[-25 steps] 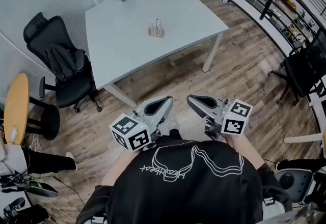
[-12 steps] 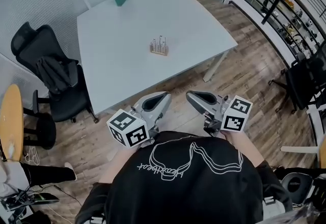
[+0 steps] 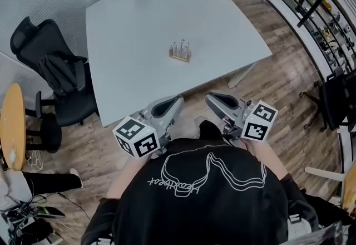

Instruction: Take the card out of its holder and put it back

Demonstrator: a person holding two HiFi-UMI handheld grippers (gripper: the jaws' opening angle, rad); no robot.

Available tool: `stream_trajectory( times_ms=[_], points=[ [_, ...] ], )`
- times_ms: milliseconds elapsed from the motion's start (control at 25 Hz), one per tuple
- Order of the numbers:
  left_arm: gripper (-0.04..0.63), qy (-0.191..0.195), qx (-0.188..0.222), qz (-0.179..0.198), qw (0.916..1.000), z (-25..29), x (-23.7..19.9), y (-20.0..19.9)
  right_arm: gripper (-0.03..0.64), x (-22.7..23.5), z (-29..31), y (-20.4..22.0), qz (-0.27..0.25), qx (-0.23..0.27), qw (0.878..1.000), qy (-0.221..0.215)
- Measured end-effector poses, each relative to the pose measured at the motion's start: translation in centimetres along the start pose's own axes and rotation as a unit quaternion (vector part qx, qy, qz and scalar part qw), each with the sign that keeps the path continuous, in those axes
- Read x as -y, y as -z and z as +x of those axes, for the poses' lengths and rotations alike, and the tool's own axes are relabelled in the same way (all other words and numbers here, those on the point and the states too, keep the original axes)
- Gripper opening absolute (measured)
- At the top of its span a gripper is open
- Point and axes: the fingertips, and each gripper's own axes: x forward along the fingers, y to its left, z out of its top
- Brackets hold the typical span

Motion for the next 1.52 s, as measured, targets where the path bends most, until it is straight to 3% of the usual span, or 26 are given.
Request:
stream_trajectory(
  times_ms=[280, 760, 1080, 1520],
  points=[
    [0.014, -0.052, 0.016, -0.02, 0.9983, 2.6, -4.2, -1.9, 0.014, 5.5, 2.7, -2.2, 0.018, -0.021, 0.999, -0.028],
    [0.014, -0.122, 0.023, -0.073, 0.9896, 5.9, -11.1, -2.5, 0.088, 15.2, 7.8, -4.1, 0.01, -0.068, 0.997, -0.023],
    [0.014, -0.156, 0.022, -0.106, 0.9817, 7.5, -14.7, -1.4, 0.112, 20.9, 10.1, -2.0, -0.014, -0.111, 0.994, 0.002],
    [0.014, -0.203, 0.034, -0.135, 0.9693, 7.7, -17.3, -0.2, 0.141, 26.4, 13.6, 1.4, -0.088, -0.165, 0.982, 0.022]
  ],
)
